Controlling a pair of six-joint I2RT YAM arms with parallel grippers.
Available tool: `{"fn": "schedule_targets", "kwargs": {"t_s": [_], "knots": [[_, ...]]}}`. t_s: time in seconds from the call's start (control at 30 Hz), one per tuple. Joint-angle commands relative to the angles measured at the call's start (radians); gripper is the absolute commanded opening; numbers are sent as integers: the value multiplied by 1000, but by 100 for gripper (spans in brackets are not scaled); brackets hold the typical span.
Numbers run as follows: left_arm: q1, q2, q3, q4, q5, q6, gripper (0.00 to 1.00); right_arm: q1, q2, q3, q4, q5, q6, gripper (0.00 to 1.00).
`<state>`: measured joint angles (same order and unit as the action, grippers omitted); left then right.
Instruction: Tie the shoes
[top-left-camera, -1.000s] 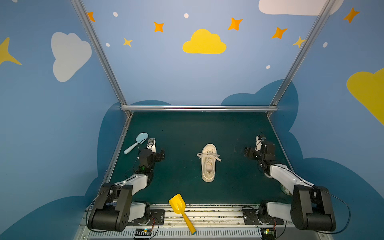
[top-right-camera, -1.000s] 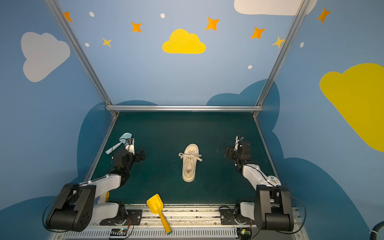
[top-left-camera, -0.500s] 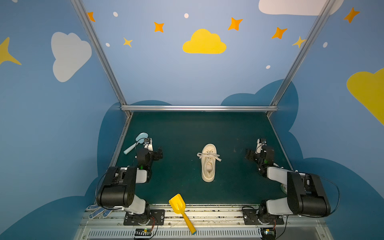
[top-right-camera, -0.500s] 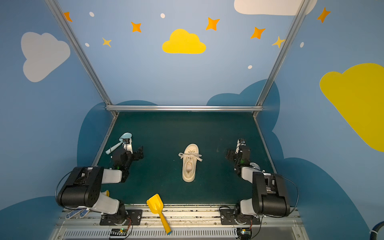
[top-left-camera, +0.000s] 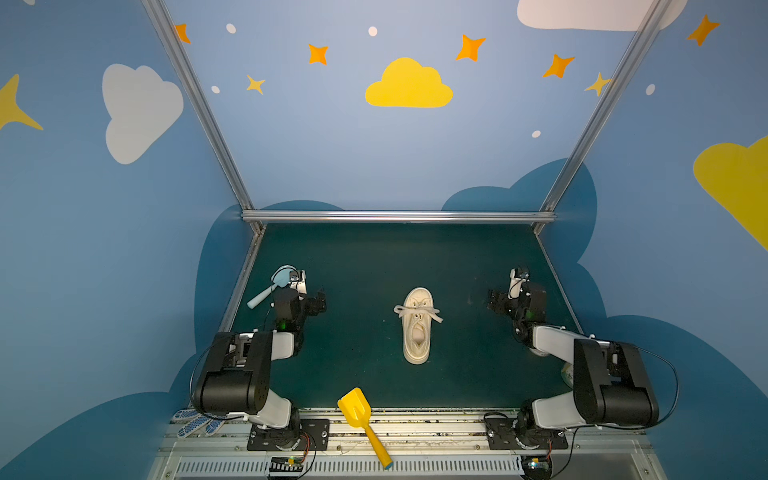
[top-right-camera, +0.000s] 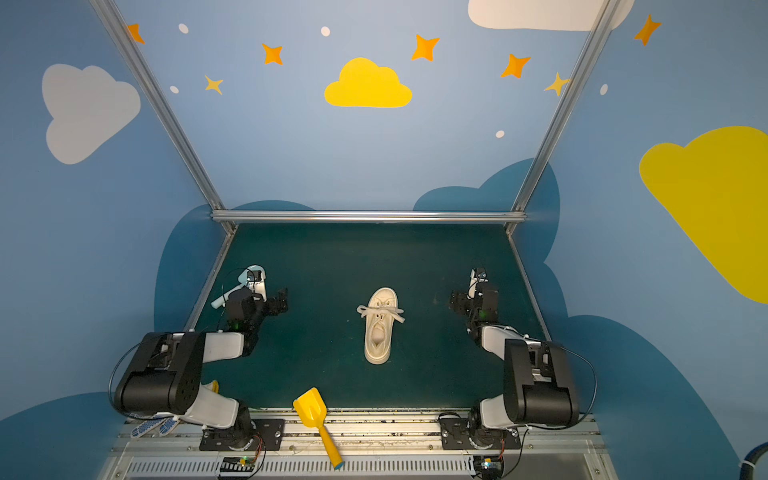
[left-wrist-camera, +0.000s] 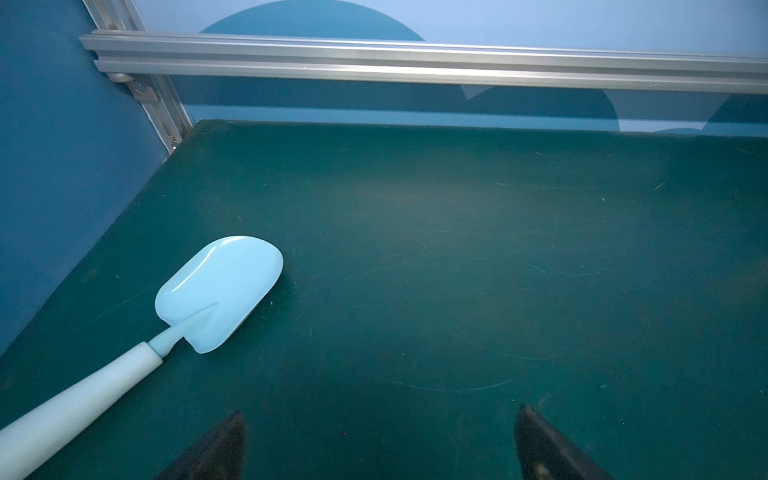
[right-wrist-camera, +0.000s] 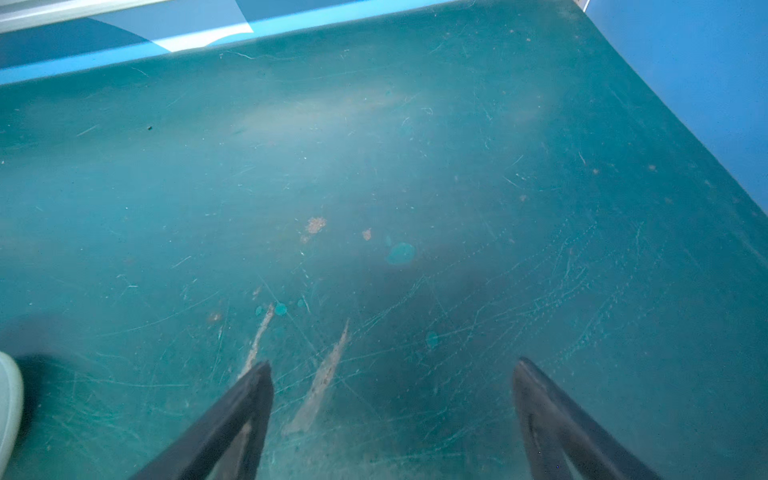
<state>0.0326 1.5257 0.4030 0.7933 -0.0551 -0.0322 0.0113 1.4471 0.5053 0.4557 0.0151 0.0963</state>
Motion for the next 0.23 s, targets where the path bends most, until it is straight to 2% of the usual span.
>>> {"fn": "schedule_targets", "kwargs": {"t_s": [0.0,0.2], "knots": [[2,-2,2,-13,9,3,100,11,6,22,-12,15,-7,89],[1,-3,1,-12,8,2,100,13,5,22,-12,22,-8,89]]}}
